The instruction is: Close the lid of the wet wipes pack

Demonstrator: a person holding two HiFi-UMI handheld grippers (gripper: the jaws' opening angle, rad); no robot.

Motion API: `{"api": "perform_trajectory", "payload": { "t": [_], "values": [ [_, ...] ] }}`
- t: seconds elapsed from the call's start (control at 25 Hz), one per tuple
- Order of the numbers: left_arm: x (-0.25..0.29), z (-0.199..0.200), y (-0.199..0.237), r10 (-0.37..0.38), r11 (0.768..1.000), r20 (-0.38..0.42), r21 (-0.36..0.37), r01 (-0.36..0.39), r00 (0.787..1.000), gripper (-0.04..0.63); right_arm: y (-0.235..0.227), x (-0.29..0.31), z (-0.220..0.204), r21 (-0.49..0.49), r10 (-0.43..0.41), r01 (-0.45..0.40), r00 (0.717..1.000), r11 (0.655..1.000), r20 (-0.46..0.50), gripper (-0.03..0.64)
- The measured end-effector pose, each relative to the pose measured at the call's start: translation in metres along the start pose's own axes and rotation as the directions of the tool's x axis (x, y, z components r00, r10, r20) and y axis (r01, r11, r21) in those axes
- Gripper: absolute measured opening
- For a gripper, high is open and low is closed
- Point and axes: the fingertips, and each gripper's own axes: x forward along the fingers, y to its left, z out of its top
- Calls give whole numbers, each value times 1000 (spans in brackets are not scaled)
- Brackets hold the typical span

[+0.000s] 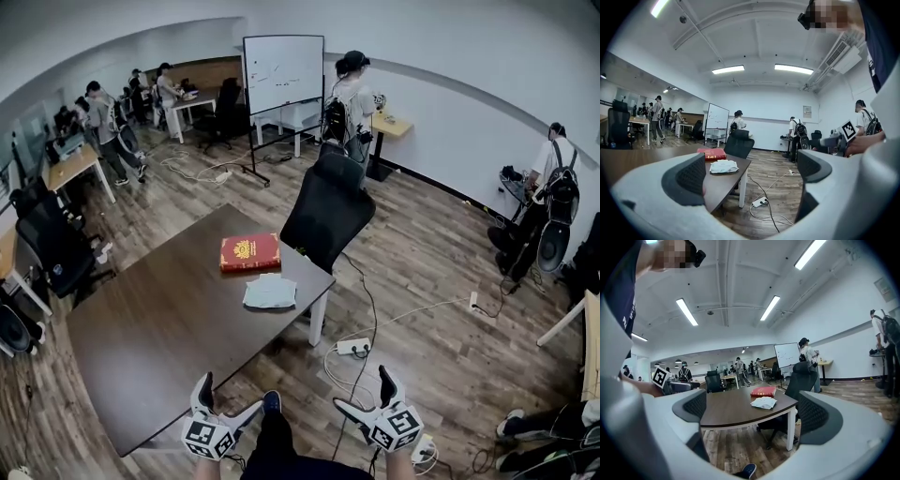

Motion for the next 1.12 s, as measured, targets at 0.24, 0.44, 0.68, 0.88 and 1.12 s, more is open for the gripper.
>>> {"api": "perform_trajectory", "payload": {
  "t": [0.24, 0.44, 0.68, 0.88, 1.12],
  "values": [
    [33, 5, 20, -11, 1000, -9, -12, 10, 1000, 600, -23, 35, 6, 2, 5, -5, 1000, 1000, -16, 604],
    [54, 16, 43, -8, 1000, -12, -18, 8, 1000, 600, -32, 73, 20, 10, 21, -21, 1000, 1000, -14, 604],
    [86, 33, 83, -23, 1000, -29, -11, 23, 999, 600, -41, 134, 36, 1, 31, -31, 999, 1000, -34, 604],
    [127, 45, 120, -61, 998, -49, -10, 61, 997, 600, -50, 189, 48, -7, 21, -21, 998, 1000, -64, 604],
    [169, 61, 154, -128, 992, -66, -7, 128, 990, 600, -58, 243, 60, -18, -12, 11, 997, 1000, -81, 604]
  ]
}}
